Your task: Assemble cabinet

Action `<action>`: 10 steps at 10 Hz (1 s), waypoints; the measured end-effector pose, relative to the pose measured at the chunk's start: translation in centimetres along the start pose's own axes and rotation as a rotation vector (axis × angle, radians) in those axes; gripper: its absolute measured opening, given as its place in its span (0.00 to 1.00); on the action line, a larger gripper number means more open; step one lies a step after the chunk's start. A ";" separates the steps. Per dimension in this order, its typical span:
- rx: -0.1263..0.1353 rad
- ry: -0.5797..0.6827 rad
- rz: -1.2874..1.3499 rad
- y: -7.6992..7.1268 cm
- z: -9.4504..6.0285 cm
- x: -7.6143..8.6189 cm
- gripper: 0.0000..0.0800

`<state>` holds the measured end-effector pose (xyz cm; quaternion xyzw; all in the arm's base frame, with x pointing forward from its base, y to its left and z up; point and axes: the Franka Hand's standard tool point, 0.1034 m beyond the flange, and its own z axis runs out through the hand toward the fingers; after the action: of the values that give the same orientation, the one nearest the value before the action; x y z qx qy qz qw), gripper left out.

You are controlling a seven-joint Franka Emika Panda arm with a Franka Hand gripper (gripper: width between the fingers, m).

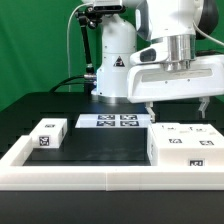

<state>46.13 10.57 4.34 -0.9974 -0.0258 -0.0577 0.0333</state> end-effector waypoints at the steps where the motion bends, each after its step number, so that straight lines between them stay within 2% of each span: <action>1: -0.018 -0.005 -0.032 -0.2 0.5 0.3 1.00; 2: -0.039 -0.006 -0.053 0.7 1.0 0.3 1.00; 4: -0.048 0.020 -0.089 2.7 1.6 0.9 1.00; 7: -0.048 0.019 -0.088 2.7 1.6 0.9 1.00; 9: -0.045 0.026 -0.084 2.1 1.6 1.5 1.00; 10: -0.046 0.040 -0.087 2.2 2.2 1.7 1.00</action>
Offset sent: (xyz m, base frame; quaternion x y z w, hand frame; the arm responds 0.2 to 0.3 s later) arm 0.0205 -0.0162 -0.0124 0.0495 0.0435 -0.0166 0.9977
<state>48.20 8.66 2.24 -0.9946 -0.0670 -0.0794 0.0082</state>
